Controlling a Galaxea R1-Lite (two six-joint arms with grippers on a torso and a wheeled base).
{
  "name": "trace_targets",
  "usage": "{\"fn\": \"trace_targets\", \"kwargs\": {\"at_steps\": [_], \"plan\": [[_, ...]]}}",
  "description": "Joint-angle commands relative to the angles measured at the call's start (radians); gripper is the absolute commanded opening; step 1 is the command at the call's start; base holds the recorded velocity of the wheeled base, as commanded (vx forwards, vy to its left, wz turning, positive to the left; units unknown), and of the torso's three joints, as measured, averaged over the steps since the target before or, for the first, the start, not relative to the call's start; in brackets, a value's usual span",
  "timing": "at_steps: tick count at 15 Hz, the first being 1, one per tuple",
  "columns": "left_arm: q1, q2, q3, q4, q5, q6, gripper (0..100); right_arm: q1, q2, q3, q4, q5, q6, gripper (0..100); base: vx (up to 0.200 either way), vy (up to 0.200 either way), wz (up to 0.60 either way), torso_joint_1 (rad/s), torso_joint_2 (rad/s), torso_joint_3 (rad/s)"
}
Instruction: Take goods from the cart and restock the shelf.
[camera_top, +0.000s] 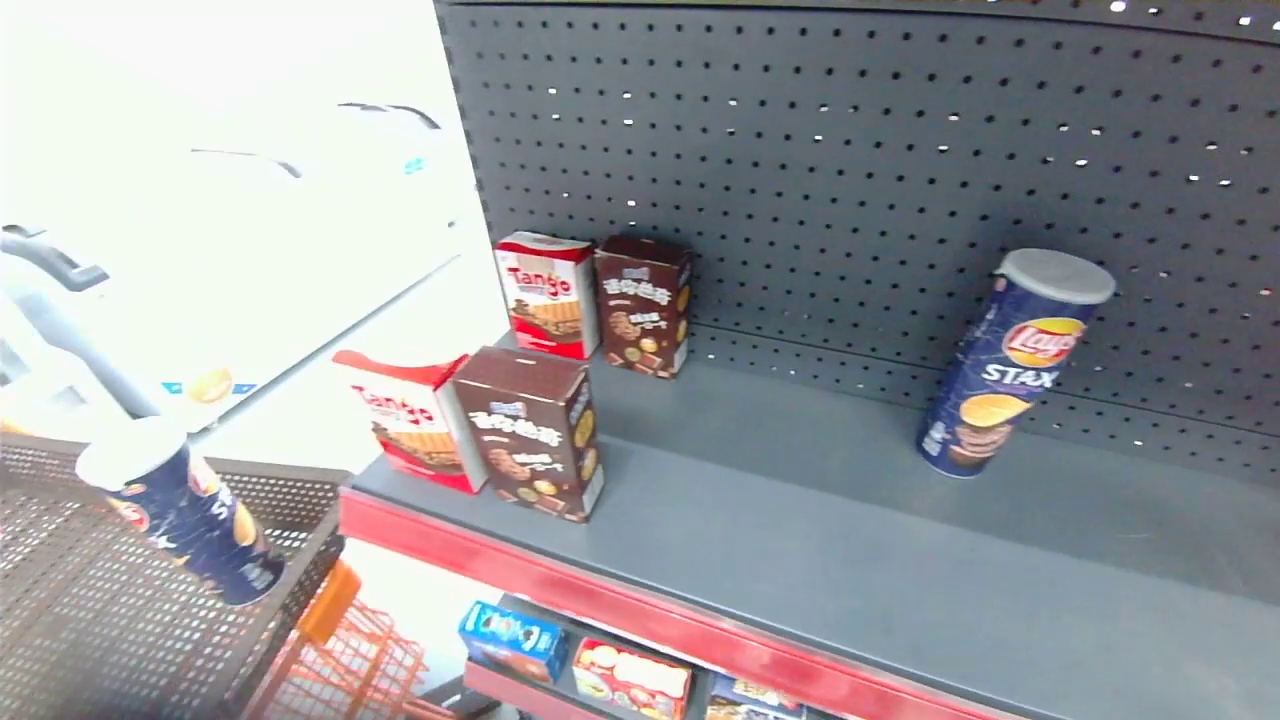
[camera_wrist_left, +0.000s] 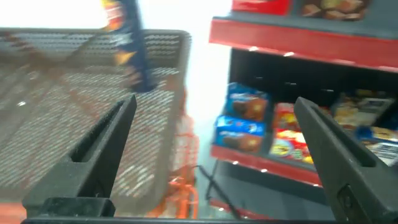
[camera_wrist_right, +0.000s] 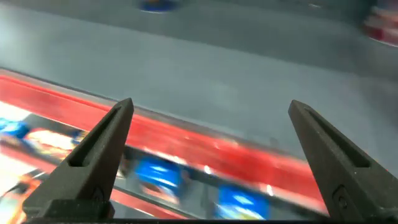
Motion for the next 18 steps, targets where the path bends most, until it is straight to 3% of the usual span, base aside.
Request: {"fn": "trace_targets", "kwargs": {"at_steps": [1, 3, 11, 13, 14, 15, 18], "plan": [[0.0, 0.0, 0.0, 0.0, 0.0, 0.0, 100, 0.0, 0.0, 0.0, 0.0, 0.001, 0.0, 100, 0.0, 0.0, 0.6, 0.012, 0.01, 0.002], [0.0, 0.0, 0.0, 0.0, 0.0, 0.0, 100, 0.0, 0.0, 0.0, 0.0, 0.001, 0.001, 100, 0.0, 0.0, 0.6, 0.002, 0.0, 0.0], [0.0, 0.0, -0.006, -0.002, 0.006, 0.0, 100, 0.0, 0.0, 0.0, 0.0, 0.001, 0.003, 100, 0.0, 0.0, 0.0, 0.0, 0.0, 0.0], [-0.001, 0.093, -0.15, 0.049, 0.012, 0.005, 100, 0.0, 0.0, 0.0, 0.0, 0.001, 0.003, 100, 0.0, 0.0, 0.0, 0.0, 0.0, 0.0], [0.0, 0.139, -0.176, 0.067, 0.014, 0.005, 100, 0.0, 0.0, 0.0, 0.0, 0.001, 0.003, 100, 0.0, 0.0, 0.0, 0.0, 0.0, 0.0], [-0.004, 0.268, -0.238, 0.079, 0.019, 0.005, 100, 0.0, 0.0, 0.0, 0.0, 0.001, 0.003, 100, 0.0, 0.0, 0.0, 0.0, 0.0, 0.0], [-0.001, 0.452, -0.294, 0.064, 0.019, 0.008, 100, 0.0, 0.0, 0.0, 0.0, 0.001, 0.003, 100, 0.0, 0.0, 0.0, 0.0, 0.0, 0.0]]}}
